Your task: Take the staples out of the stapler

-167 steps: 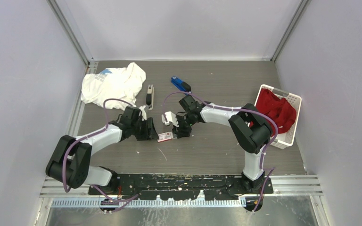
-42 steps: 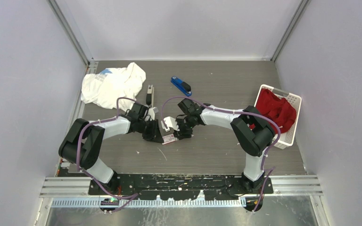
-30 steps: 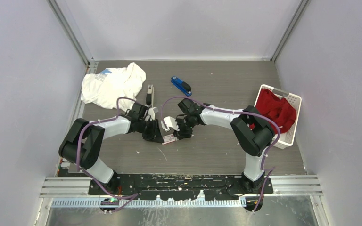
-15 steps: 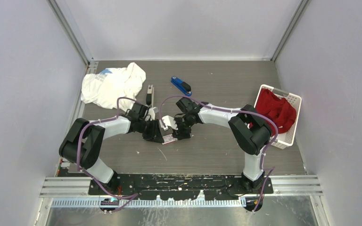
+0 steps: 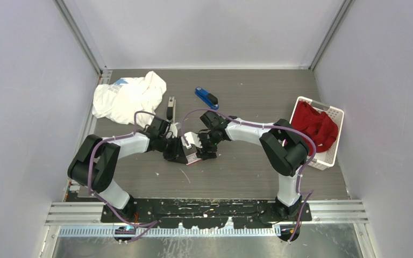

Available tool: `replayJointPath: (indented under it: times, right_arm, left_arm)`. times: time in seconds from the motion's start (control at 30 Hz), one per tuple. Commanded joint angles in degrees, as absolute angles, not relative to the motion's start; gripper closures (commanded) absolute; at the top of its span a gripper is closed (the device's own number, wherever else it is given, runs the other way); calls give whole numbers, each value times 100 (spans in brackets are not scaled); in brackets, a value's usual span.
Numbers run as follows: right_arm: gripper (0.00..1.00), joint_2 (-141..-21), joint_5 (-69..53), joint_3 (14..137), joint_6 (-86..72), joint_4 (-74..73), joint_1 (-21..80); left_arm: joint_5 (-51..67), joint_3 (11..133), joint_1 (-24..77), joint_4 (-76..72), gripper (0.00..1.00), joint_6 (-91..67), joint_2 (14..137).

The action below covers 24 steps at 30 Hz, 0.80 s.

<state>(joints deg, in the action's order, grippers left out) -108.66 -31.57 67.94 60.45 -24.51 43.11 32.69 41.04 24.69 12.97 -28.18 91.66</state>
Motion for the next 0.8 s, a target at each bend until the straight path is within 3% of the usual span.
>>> replayJointPath:
  times: [0.0,0.77]
  right_arm:
    - [33,-11180,-3155,6730,6213,-2735,4425]
    - [52,-11347,-2982,6844,5987,-2691,4407]
  left_arm:
    - [2821,3981,2536,1644,78,-2611,9386]
    - [2794,4008,2593,1686,78,-2587,9457]
